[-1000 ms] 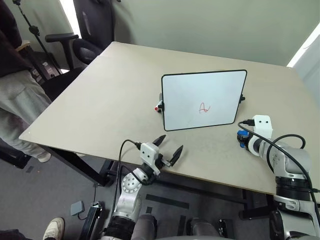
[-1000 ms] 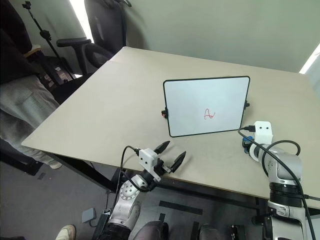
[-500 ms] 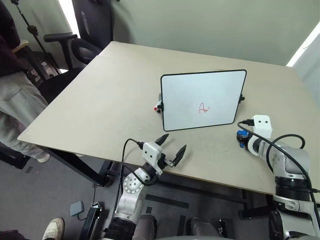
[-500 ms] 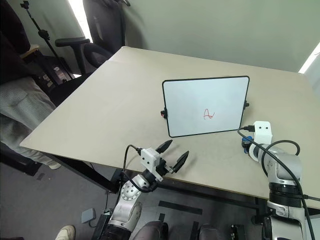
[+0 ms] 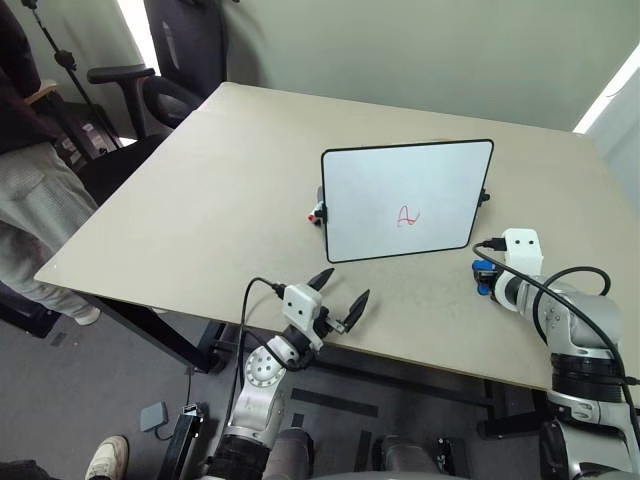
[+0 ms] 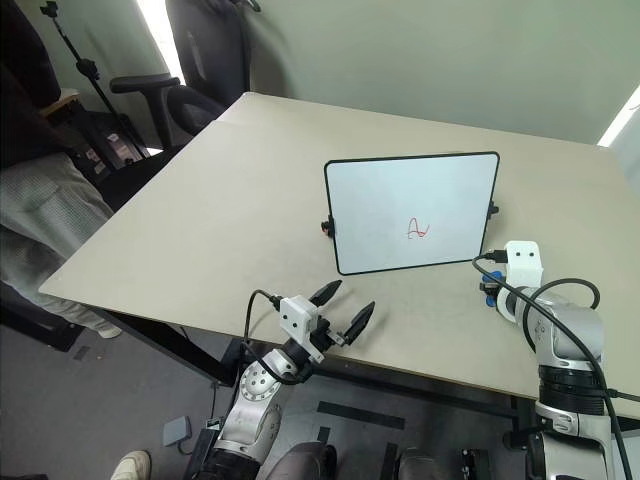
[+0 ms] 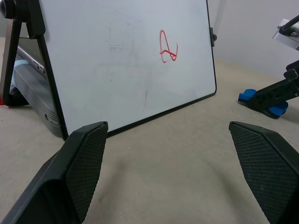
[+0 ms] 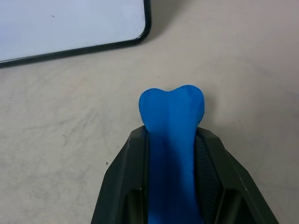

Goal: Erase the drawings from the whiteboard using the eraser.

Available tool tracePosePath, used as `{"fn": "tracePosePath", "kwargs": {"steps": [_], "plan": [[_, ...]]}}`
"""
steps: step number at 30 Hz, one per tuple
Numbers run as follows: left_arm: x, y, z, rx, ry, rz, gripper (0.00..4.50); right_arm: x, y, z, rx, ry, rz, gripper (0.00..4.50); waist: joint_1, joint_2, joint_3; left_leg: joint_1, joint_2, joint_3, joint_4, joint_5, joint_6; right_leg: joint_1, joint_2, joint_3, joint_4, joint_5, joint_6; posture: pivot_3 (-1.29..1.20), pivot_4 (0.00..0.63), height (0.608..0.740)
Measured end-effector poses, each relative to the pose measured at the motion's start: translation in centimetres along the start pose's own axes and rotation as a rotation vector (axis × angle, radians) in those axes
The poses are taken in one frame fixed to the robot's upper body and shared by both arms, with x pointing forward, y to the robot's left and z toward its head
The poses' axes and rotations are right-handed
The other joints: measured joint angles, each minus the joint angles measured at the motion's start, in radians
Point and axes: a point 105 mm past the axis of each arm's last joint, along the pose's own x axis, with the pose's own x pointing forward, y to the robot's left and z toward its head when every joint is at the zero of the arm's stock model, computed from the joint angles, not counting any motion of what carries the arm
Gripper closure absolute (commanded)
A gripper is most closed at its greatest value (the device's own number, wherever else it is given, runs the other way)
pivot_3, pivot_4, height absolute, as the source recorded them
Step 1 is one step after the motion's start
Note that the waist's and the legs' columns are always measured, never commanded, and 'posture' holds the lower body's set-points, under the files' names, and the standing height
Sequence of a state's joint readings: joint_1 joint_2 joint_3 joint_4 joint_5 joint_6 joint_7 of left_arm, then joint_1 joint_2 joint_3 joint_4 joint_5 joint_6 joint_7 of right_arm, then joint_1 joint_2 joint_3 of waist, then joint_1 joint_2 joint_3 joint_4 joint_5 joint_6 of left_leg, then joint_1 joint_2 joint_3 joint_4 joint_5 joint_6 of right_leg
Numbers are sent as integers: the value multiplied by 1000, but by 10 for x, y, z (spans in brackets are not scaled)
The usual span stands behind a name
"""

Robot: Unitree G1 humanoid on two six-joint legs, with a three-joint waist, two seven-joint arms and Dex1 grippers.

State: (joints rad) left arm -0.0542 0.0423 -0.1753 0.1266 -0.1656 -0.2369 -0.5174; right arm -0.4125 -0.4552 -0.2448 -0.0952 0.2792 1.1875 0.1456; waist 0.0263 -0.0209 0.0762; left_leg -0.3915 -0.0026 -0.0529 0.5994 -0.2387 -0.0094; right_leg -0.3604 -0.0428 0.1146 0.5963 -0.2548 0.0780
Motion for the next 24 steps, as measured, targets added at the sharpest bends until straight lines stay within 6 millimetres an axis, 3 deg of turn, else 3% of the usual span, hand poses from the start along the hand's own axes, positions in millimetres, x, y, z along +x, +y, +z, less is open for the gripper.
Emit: {"fn": "tracePosePath", "kwargs": {"steps": [5,13,16,19,24], "plan": [[0,0,0,0,0,0,0,-5,5,5,-9,-17,22,4151,0,0,0,0,0,0,0,0,1,0,0,0,0,0,0,0,150,740],[0,0,0,-1,1,0,0,-12,18,24,-32,-117,84,4151,0,0,0,0,0,0,0,2,4,0,0,0,1,0,0,0,150,740],[0,1,0,0,1,2,0,-27,62,56,-71,-265,250,4151,-10,0,0,1,0,1,0,3,6,-2,2,0,3,0,0,0,150,740],[0,0,-1,-1,1,-1,0,-38,90,80,-109,-356,340,4151,-12,-2,-1,3,0,0,0,4,7,-2,2,-1,3,0,0,0,150,740],[0,0,0,0,2,-1,0,-31,130,85,-139,-353,441,4151,-12,-2,-1,3,0,-1,1,4,8,-2,1,-1,3,0,-1,0,150,740]]}}
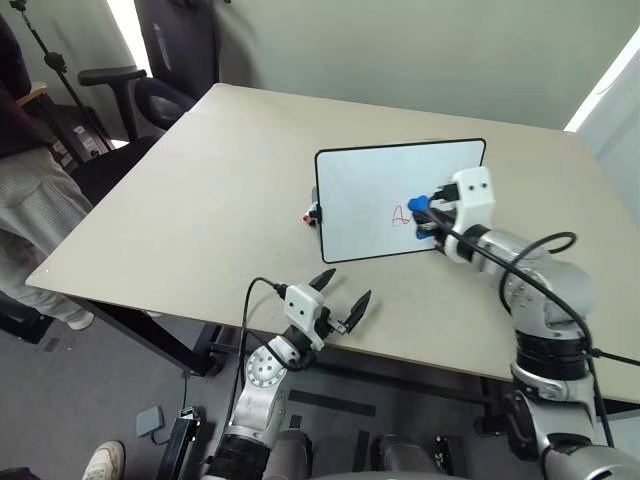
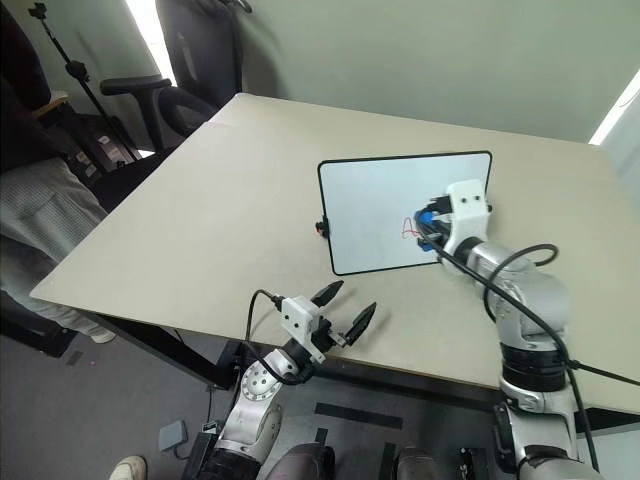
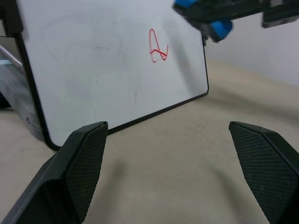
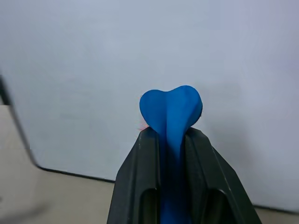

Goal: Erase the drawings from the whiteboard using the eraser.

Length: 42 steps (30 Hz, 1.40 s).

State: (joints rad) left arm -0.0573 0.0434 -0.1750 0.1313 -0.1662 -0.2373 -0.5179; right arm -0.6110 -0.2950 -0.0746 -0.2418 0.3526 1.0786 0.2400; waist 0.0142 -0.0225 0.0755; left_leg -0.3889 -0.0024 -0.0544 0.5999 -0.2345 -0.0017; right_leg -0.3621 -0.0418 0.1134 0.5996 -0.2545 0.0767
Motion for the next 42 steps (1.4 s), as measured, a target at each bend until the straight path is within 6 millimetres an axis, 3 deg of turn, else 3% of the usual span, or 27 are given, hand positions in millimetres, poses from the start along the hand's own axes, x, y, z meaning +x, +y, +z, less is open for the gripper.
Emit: {"fn": "tracePosePath", "kwargs": {"steps": [9,29,33,38,42], "plan": [[0,0,-1,-1,3,1,0,19,9,2,-4,-11,25,4151,1,0,0,0,0,0,0,-3,-2,-1,0,-2,1,2,-6,0,150,740],[0,1,-1,0,4,7,0,34,-1,-3,1,-22,-18,4151,0,0,0,0,0,-1,5,-9,-13,-8,0,-1,4,6,-15,0,150,740],[-1,2,-1,1,5,11,0,39,-3,-19,13,8,-20,4151,0,-2,-1,2,0,-1,6,-9,-14,-7,0,-1,5,7,-17,0,150,740],[-2,4,-1,2,6,22,0,44,-6,-56,26,117,-35,4151,-4,-2,0,4,-1,-1,6,-10,-15,-9,0,0,5,11,-22,0,150,740],[-4,5,-2,6,10,27,0,43,-10,-65,28,150,-49,4151,-4,-1,2,0,-1,-1,6,-10,-16,-13,0,0,4,18,-16,0,150,740]]}}
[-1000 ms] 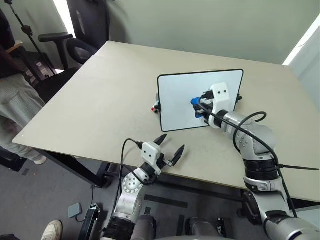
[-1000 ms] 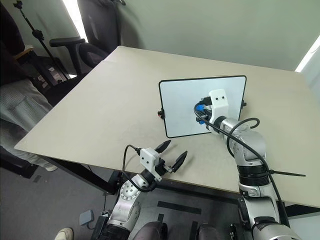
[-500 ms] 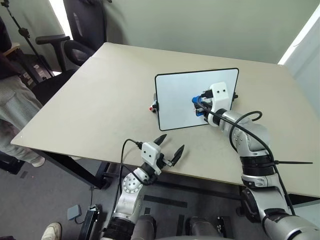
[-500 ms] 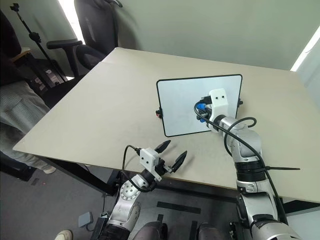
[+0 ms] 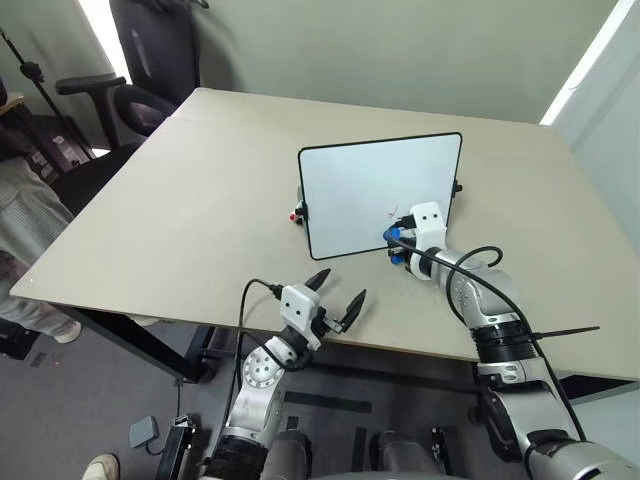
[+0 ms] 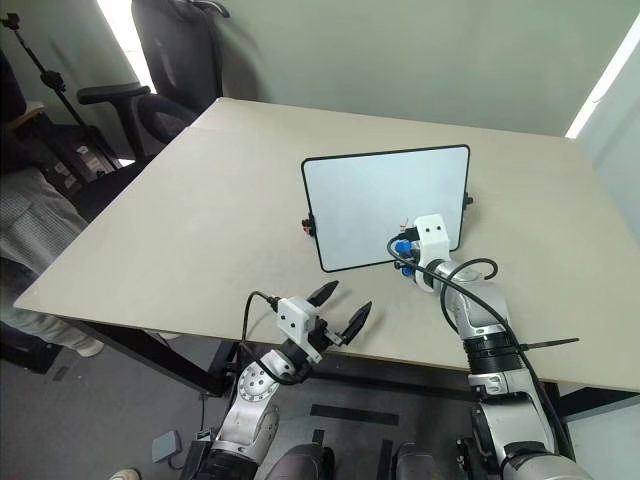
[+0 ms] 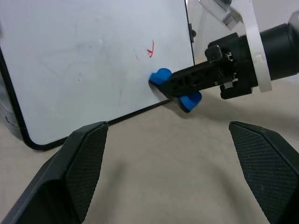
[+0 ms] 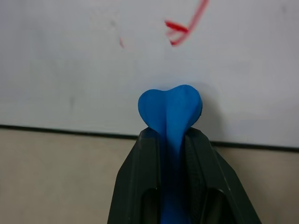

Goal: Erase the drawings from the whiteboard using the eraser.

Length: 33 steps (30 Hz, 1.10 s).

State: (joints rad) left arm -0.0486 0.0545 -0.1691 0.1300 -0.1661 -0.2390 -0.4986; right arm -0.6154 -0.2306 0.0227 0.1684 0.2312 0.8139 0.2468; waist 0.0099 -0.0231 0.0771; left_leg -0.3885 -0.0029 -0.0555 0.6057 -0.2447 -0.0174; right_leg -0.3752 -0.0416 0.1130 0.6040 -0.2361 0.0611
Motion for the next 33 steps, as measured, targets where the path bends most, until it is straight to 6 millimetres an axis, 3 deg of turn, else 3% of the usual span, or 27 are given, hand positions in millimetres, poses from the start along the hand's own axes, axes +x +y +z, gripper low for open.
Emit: {"fn": "tracePosePath", "kwargs": {"steps": [6,11,13,20,28,33], "plan": [[-1,1,0,1,0,2,0,0,2,14,-14,-17,7,4151,-2,0,0,-2,0,-1,1,1,0,-6,0,0,-1,4,-2,0,150,740],[0,1,0,1,-1,-1,0,-11,7,83,-62,-190,9,4151,-8,0,0,-2,1,-3,1,2,3,-13,1,-2,-8,9,1,0,150,740],[0,0,0,0,-1,-1,0,-16,10,98,-76,-237,13,4151,-8,0,-1,-1,1,-5,1,0,2,-13,1,-2,-9,9,-1,0,150,740],[0,1,0,1,-1,3,0,-11,10,81,-58,-198,16,4151,-2,0,-2,0,0,-8,4,-6,8,-11,1,-4,-10,12,-6,0,150,740],[-2,1,1,2,-1,7,0,0,7,15,-3,-1,9,4151,-3,2,0,2,-2,-9,6,-12,1,-14,1,-3,-10,15,-5,0,150,740],[-2,1,2,4,-4,7,0,0,7,15,-8,5,6,4151,-3,2,0,2,-2,-11,6,-12,1,-16,2,-3,-10,16,-5,0,150,740]]}}
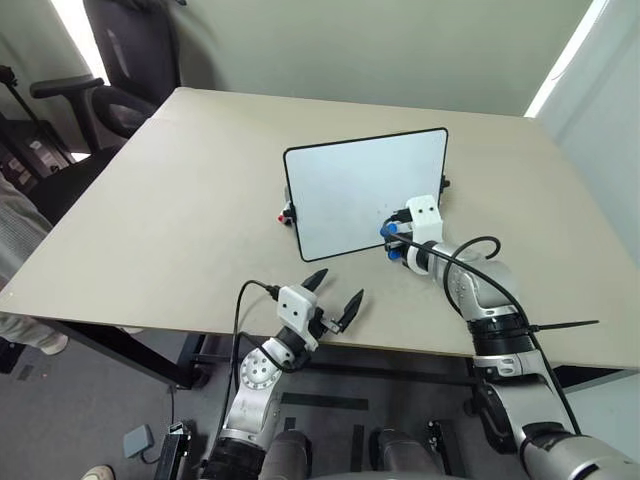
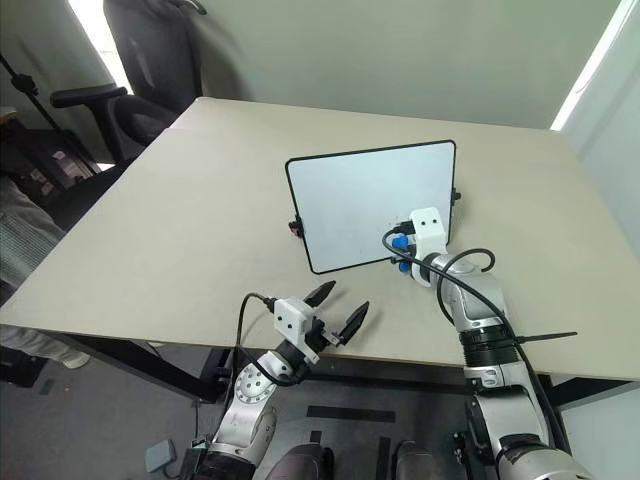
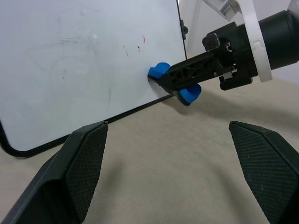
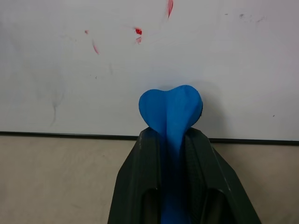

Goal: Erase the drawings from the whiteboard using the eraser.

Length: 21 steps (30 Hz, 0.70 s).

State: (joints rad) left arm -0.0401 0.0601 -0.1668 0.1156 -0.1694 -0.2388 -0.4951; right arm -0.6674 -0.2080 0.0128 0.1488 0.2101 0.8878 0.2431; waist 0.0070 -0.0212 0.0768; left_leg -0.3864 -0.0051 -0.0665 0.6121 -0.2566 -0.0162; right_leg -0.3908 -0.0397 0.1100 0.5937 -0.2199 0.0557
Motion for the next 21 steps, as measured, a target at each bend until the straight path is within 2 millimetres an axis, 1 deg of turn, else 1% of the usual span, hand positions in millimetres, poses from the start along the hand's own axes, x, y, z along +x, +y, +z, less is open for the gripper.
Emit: {"fn": "tracePosePath", "kwargs": {"steps": [2,7,9,10,14,21], "plan": [[0,0,0,1,0,0,0,0,2,11,-11,-24,4,4151,0,0,0,0,0,0,0,0,0,-1,0,0,0,0,0,0,150,740],[2,1,2,5,-5,-3,0,-4,4,47,-32,-113,8,4151,-1,0,0,0,0,0,0,-1,2,-3,0,-1,-1,2,-1,0,150,740],[2,1,2,5,-7,-4,0,-6,4,57,-35,-138,7,4151,-1,0,0,0,0,0,0,-1,1,-3,0,-1,-1,2,-2,0,150,740],[2,0,2,6,-7,-4,0,-6,4,59,-36,-144,8,4151,-1,0,0,0,0,0,0,-1,1,-3,0,-1,-1,3,-3,0,150,740],[3,0,3,6,-8,-4,0,-3,5,52,-28,-133,10,4151,-1,-1,0,2,0,0,0,-3,0,-3,0,-2,-1,4,-5,0,150,740],[3,0,2,5,-8,0,0,7,4,5,-2,9,4,4151,-1,0,0,3,-2,0,0,-3,0,-3,0,-2,0,9,-8,0,150,740]]}}
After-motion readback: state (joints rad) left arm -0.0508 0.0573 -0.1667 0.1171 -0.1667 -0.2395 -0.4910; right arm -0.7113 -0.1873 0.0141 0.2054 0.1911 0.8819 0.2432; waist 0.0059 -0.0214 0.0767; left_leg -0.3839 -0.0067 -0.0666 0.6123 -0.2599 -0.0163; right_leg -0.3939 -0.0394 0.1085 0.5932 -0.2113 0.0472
